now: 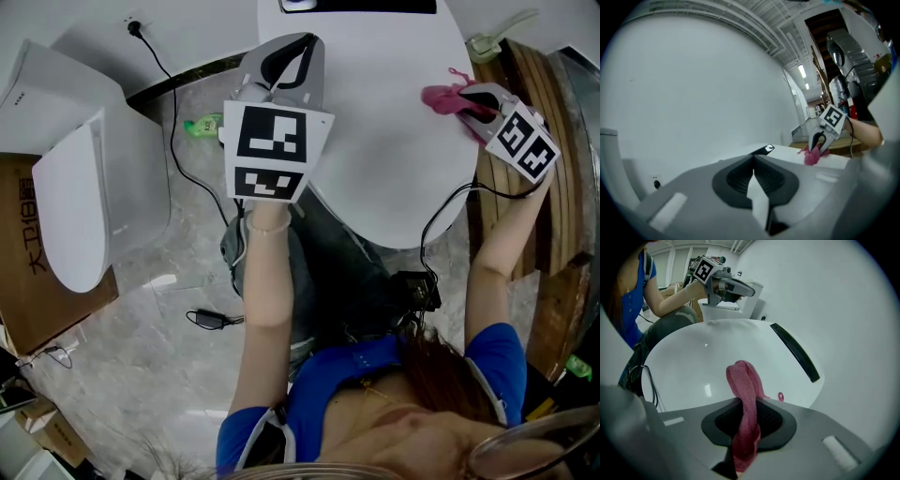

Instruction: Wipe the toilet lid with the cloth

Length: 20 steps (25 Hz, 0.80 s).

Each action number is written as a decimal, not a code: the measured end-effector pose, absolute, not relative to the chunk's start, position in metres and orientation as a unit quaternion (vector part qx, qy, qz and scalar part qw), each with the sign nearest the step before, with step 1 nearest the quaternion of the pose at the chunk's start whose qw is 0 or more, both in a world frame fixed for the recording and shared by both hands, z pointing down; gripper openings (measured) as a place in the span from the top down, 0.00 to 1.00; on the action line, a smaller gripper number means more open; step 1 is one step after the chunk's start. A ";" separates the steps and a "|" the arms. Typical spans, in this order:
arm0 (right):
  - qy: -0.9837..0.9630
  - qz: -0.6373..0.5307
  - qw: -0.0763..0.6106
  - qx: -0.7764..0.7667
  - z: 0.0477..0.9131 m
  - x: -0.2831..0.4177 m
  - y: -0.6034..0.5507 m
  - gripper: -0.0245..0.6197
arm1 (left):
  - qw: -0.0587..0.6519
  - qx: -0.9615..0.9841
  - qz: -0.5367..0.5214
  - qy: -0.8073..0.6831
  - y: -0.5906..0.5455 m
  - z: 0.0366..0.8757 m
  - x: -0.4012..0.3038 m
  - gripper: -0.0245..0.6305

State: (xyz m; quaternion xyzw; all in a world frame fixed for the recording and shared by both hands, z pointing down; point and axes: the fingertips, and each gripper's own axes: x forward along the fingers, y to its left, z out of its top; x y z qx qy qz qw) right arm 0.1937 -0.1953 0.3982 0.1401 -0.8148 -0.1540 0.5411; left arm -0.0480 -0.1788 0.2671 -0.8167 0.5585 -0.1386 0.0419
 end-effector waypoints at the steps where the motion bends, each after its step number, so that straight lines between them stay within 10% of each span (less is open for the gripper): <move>1: -0.815 -0.155 0.541 0.138 0.398 0.193 -0.195 0.86 | 0.042 -0.817 -0.138 0.559 -0.179 0.267 -0.048 0.96; 20: -0.904 -0.116 0.405 0.076 0.390 0.135 -0.166 0.86 | 0.043 -0.815 -0.142 0.560 -0.180 0.269 -0.049 0.96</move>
